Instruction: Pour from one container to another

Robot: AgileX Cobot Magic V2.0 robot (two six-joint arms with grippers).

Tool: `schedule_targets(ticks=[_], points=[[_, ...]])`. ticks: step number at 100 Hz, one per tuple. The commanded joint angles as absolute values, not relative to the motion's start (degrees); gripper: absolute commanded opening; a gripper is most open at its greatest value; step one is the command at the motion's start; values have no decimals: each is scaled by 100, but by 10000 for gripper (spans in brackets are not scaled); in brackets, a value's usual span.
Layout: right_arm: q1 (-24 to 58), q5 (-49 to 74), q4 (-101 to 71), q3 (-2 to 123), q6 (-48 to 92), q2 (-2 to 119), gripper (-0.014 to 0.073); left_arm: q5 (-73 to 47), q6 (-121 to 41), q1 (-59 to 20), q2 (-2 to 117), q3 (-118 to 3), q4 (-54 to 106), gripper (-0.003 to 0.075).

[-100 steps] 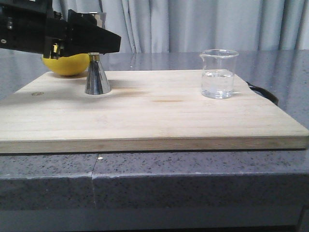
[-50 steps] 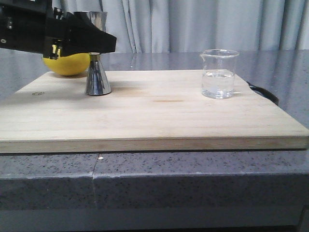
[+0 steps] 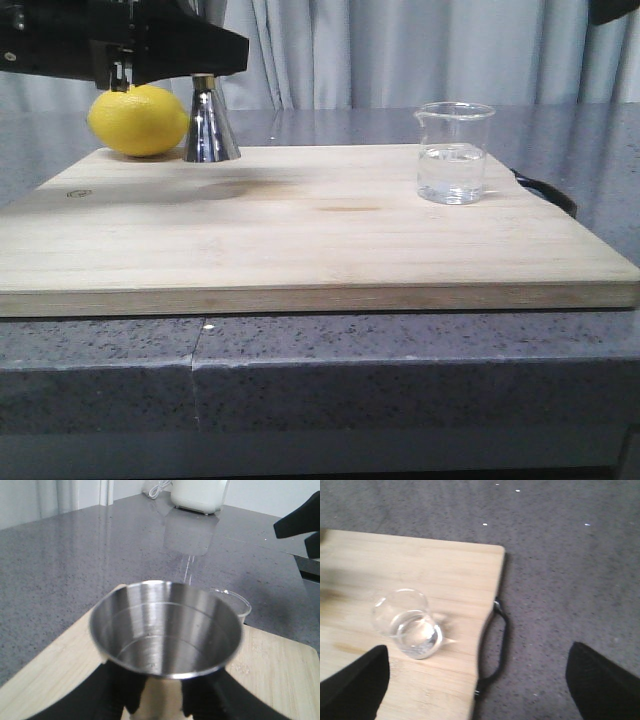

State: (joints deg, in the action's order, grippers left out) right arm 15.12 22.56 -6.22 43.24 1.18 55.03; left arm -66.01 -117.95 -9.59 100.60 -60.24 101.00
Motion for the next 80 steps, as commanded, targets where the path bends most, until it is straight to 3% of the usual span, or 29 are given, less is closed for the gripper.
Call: schedule_targets(ticks=[1, 31, 55, 80], points=[[1789, 1521, -646, 4466, 239, 5633, 645, -7325, -11821, -993, 9815, -6325, 10553, 227], [2462, -400, -658, 3591, 240, 5974, 645, -7325, -11821, -993, 9815, -6414, 10553, 227], [2529, -2159, -667, 2659, 146, 6267, 645, -7271, -11821, -993, 9826, -6414, 10553, 222], [2633, -3265, -386, 2534, 134, 7069, 645, -7271, -11821, -993, 9826, -6414, 10553, 222]])
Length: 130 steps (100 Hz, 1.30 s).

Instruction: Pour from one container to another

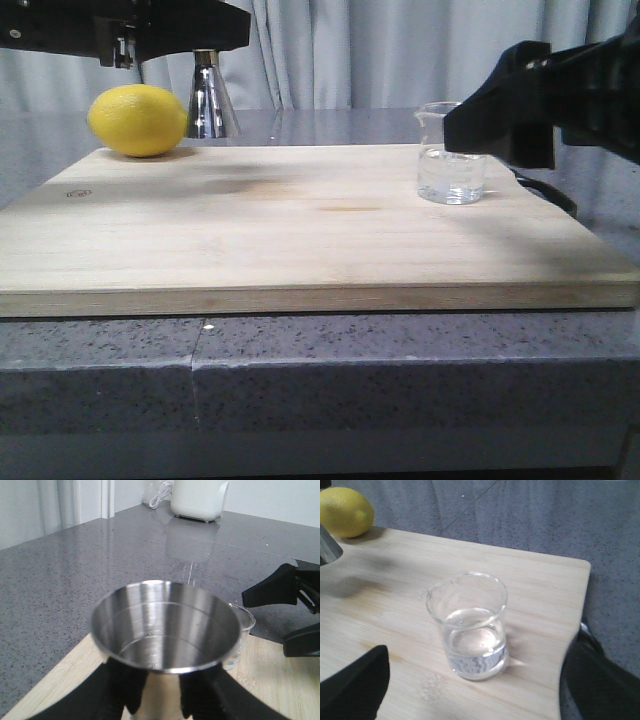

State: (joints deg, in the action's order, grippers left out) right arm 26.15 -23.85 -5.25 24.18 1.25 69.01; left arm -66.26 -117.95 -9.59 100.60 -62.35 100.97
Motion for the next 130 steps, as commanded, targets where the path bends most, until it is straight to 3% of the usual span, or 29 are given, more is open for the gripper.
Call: schedule_targets(ticks=[1, 33, 57, 66, 88, 130], points=[[2633, -3297, -386, 2534, 134, 7096, 645, -7271, -11821, -993, 9826, -6414, 10553, 222], [2633, -4995, -64, 2534, 48, 8164, 645, -7271, -11821, -993, 9826, -6414, 10553, 222], [2633, -5575, 50, 2534, 48, 8582, 641, -7271, -11821, -993, 9826, -6414, 10553, 222], [2633, -5575, 50, 2534, 48, 8582, 587, -7271, -11821, -993, 9826, -6414, 10553, 222], [2633, -5498, 50, 2534, 48, 8582, 345, -7271, -11821, -993, 9826, -6414, 10553, 222], [2633, -5230, 50, 2781, 48, 8267, 327, -7271, -11821, -993, 9826, -6414, 10553, 222]])
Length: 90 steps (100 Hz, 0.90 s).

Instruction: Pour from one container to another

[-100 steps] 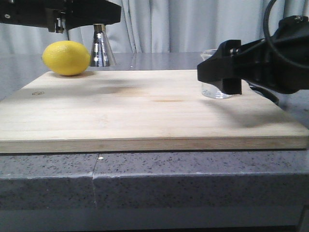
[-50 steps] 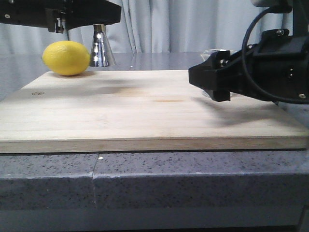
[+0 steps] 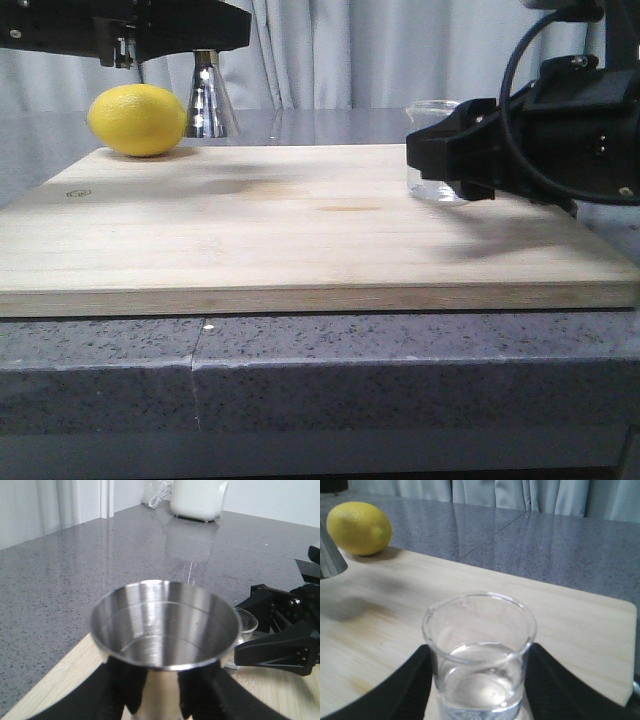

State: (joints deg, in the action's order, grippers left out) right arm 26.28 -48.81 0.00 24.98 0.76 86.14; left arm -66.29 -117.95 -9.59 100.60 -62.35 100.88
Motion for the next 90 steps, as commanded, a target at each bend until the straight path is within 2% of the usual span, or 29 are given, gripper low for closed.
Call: schedule_targets(ticks=[1, 19, 52, 73, 90], points=[[2633, -5151, 50, 2823, 48, 8237, 327, -7271, -11821, -993, 9826, -6414, 10553, 222], [2633, -3816, 50, 3582, 48, 7869, 327, -7271, -11821, -993, 9826, -6414, 10553, 222], [2658, -521, 94, 5768, 48, 7721, 327, -7271, -11821, -993, 9826, -6414, 10553, 222], [2796, 963, 409, 7097, 113, 7910, 327, -7271, -11821, -993, 9826, -6414, 10553, 222], [3093, 1876, 433, 8000, 732, 8217, 327, -7271, -11821, -993, 9826, -6414, 10553, 222]])
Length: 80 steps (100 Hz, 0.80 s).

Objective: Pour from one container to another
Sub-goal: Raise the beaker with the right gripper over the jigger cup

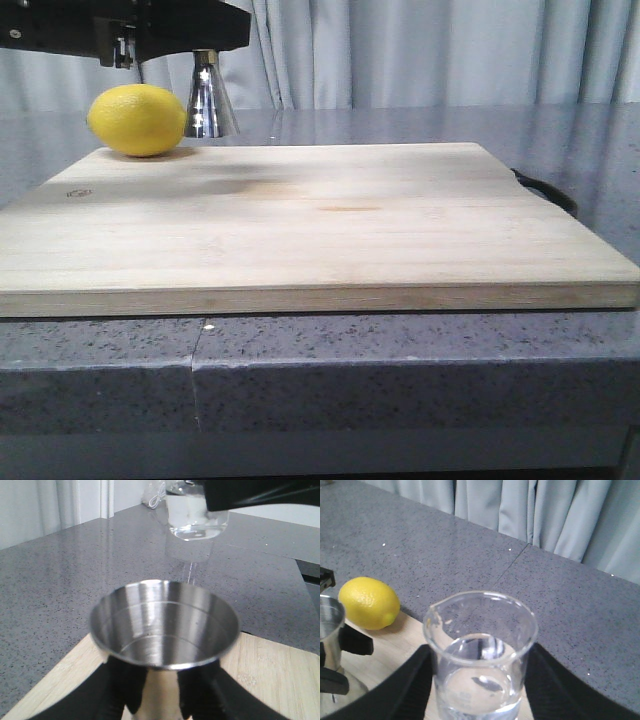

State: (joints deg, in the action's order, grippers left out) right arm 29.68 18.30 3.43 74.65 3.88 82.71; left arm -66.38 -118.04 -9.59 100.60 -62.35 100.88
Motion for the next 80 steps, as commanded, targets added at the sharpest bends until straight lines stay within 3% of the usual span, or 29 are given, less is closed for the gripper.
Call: schedule_targets(ticks=[1, 46, 80], points=[[3108, 1915, 433, 8037, 761, 8229, 327, -7271, -11821, -993, 9826, -6414, 10553, 222], [3964, 3953, 1235, 9975, 2474, 9214, 327, -7271, -11821, -993, 9826, -6414, 10553, 222], [4241, 4149, 1867, 10370, 3290, 9461, 327, -7271, -11821, -993, 9826, -6414, 10553, 222]])
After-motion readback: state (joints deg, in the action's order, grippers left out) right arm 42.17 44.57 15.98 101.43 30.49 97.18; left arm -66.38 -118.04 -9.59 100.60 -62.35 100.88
